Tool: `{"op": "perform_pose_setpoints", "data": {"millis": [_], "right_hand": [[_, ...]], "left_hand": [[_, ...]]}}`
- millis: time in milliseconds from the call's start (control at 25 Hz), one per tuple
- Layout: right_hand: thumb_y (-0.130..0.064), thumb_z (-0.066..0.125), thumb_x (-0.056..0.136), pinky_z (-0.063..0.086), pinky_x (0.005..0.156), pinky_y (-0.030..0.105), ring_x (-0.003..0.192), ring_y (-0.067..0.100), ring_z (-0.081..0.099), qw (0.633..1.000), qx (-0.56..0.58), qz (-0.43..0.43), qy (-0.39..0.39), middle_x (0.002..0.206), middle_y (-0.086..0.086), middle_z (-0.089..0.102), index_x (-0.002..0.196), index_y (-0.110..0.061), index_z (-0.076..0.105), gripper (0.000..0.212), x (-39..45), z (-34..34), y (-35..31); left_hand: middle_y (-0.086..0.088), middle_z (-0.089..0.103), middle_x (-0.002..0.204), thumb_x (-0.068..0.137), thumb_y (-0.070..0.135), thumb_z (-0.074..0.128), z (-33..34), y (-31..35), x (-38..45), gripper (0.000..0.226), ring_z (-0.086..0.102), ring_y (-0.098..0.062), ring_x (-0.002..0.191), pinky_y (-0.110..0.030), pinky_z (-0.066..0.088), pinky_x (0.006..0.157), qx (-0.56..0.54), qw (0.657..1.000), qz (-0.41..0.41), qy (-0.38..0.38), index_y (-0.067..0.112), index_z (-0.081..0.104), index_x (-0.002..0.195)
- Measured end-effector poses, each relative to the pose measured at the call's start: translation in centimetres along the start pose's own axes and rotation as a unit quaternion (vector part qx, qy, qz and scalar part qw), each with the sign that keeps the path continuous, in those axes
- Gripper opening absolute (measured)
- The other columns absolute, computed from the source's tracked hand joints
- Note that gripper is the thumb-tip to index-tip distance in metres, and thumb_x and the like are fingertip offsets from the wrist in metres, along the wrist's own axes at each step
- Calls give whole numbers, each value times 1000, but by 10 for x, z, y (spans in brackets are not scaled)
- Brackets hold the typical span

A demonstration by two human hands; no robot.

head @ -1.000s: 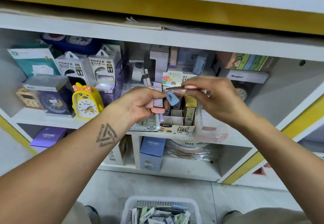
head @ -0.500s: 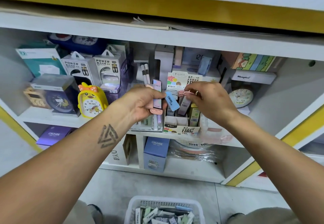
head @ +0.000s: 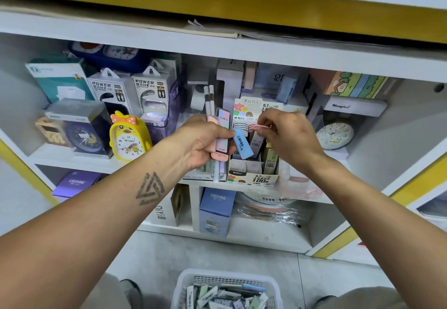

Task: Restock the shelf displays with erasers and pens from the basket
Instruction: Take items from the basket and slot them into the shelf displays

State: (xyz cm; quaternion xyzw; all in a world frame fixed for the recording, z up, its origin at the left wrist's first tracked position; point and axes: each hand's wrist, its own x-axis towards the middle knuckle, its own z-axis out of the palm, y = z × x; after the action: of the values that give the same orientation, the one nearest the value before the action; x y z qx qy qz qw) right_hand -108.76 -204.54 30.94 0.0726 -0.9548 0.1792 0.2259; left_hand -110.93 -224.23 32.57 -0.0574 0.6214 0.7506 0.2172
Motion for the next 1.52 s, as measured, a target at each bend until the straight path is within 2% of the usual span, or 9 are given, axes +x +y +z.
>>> {"op": "perform_pose_setpoints", "data": {"millis": [120,400,520,640,800,1040,1160,1320,1520], "right_hand": [[-27,72,91,55,69,42,77,22,64,999,19,4,42,83,-2,72,96,-18,67,12,2,-4,0],[-28,71,91,54,76,39,84,18,63,998,15,17,-60,88,-3,71,96,-21,70,9,-2,7,-2],[-26,64,95,51,75,35,89,22,63,999,-36,12,-35,93,1,73,98,-20,74,12,-1,6,-4],[-29,66,94,53,71,31,77,15,66,990,113,67,-59,82,-6,74,96,-25,72,8,1,-3,-15],[-22,78,86,55,66,32,64,13,66,927,302,143,-173,76,4,74,107,-22,68,23,-2,-7,-28],[6,68,89,59,59,29,62,25,71,880,416,202,-110,78,20,71,97,1,61,12,-4,-20,-21],[5,65,91,61,62,31,65,25,73,885,411,188,-108,76,14,74,101,1,62,11,-3,-20,-23],[1,67,91,61,71,47,65,24,72,904,386,153,-104,72,9,74,93,0,65,3,-1,-14,-33],[-4,76,86,56,62,29,59,18,62,923,356,117,-84,70,-1,69,90,-7,73,6,5,-2,-49]], "left_hand": [[-22,74,83,83,-12,65,0,0,0,27,74,-29,66,-36,61,55,1,1000,4,3,-1,58,107],[-20,74,80,83,-12,66,1,-5,2,21,73,-30,65,-33,57,49,17,1000,10,10,2,59,97],[-19,74,76,83,-12,66,2,-6,4,17,73,-29,63,-33,57,49,15,1000,17,8,2,60,93],[-16,73,71,83,-12,65,4,-6,5,16,72,-27,59,-34,58,49,13,999,30,6,2,61,89],[-13,72,68,82,-12,66,5,-6,3,15,70,-24,56,-38,61,54,7,999,47,-7,2,64,88],[-18,71,75,86,-5,66,-10,7,3,8,72,-25,66,-32,59,54,-27,999,28,8,-6,65,94],[-18,68,73,86,-4,66,-24,15,3,8,70,-25,62,-29,57,51,-66,998,13,2,-6,63,93],[-18,67,74,94,3,58,-39,21,-1,6,70,-24,60,-29,58,52,-96,995,-32,-17,-2,59,93],[-21,70,73,99,0,48,-59,28,-4,10,71,-27,62,-34,61,56,-85,996,-32,-5,-7,56,98]]}}
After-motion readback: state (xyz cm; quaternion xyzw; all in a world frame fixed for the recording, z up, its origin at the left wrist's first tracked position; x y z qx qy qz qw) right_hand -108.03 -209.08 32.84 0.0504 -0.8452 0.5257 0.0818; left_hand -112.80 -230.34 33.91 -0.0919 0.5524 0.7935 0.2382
